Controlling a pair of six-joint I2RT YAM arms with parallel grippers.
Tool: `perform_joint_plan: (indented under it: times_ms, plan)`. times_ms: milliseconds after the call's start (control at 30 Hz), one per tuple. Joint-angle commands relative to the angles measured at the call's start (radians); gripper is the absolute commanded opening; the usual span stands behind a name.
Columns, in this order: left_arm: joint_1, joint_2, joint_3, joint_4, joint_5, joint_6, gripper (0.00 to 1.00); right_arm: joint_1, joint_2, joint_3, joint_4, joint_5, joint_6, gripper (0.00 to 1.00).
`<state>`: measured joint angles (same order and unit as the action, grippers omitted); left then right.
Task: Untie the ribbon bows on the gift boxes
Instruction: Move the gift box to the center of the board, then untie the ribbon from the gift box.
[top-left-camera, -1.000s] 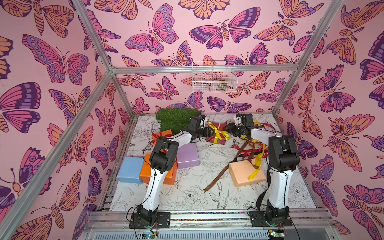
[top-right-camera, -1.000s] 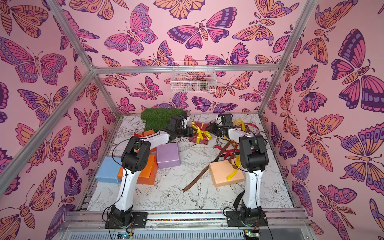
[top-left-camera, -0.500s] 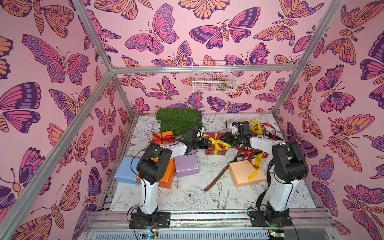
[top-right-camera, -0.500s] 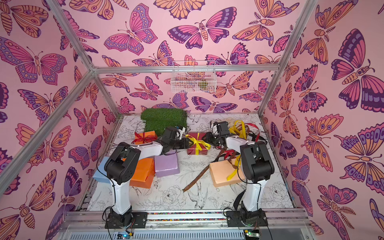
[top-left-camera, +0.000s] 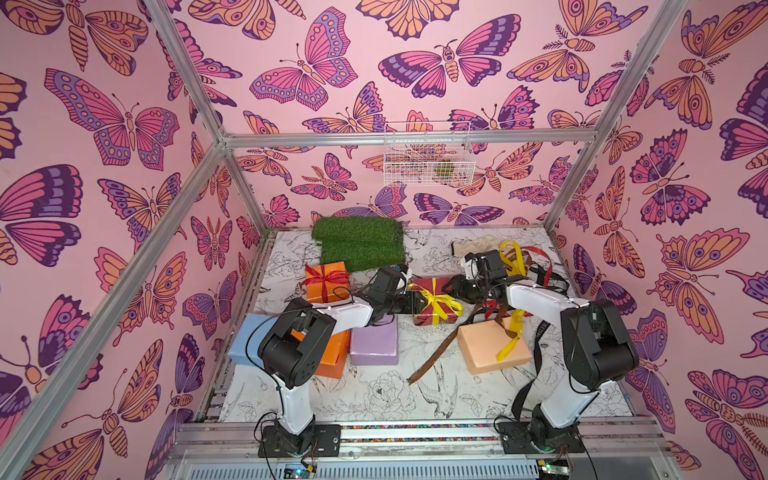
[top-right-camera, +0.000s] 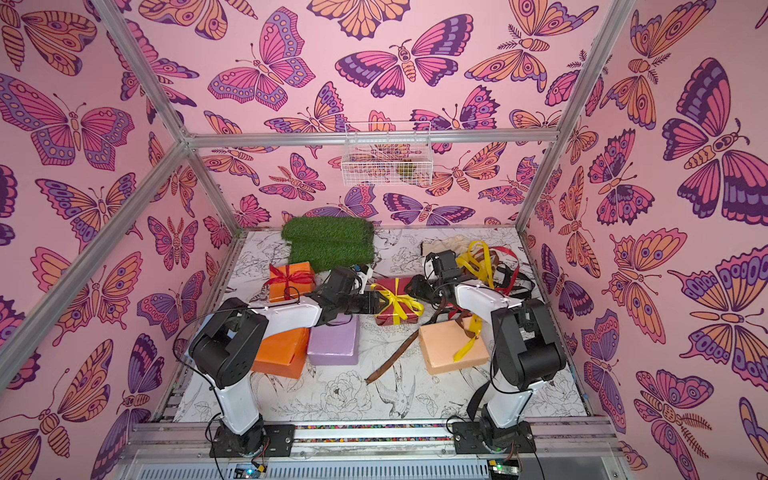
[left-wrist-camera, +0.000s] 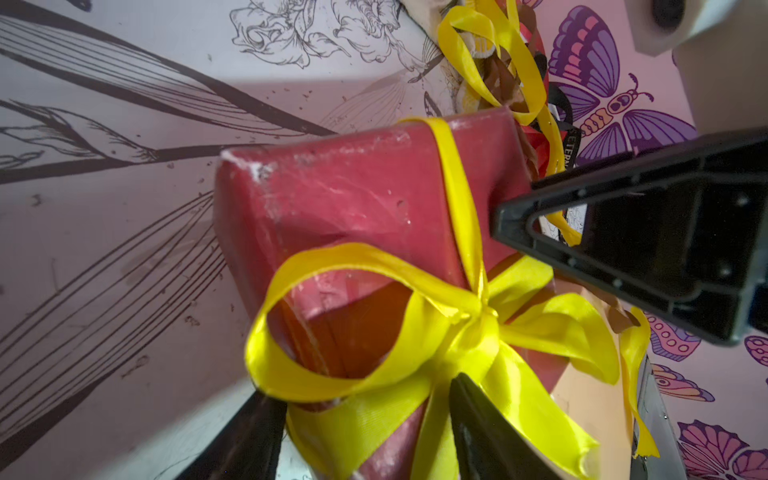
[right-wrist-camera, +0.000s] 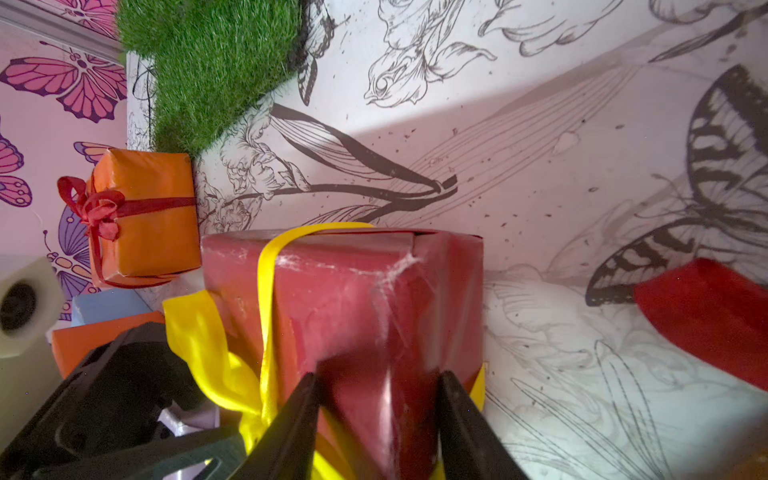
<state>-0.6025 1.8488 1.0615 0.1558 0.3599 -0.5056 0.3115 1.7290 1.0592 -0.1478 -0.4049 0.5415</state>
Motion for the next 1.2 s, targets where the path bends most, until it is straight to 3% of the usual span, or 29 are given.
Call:
perform_joint_plan:
  times_ms: [0, 267, 433, 733, 900, 1167]
  plan:
    - [-0.008, -0.042, 0.08, -0.095, -0.04, 0.09, 0.67, 0.017, 0.036, 0.052, -0.052, -0.055, -0.039, 0.47]
    - [-0.009, -0.083, 0.167, -0.334, -0.146, 0.181, 0.75, 0.017, 0.053, 0.116, -0.116, -0.006, -0.088, 0.48]
    - [-0.008, -0.105, 0.161, -0.362, -0.188, 0.191, 0.76, 0.017, 0.046, 0.148, -0.153, 0.017, -0.11, 0.49]
    - [0.059, 0.0, 0.319, -0.384, -0.155, 0.265, 0.75, 0.056, -0.146, 0.13, -0.259, 0.189, -0.201, 0.45]
    - [0.095, 0.077, 0.392, -0.384, -0.082, 0.277, 0.73, 0.07, -0.222, 0.099, -0.274, 0.063, -0.225, 0.39]
    - [0.091, 0.139, 0.402, -0.377, 0.014, 0.308, 0.72, 0.116, -0.22, 0.041, -0.319, -0.054, -0.233, 0.39]
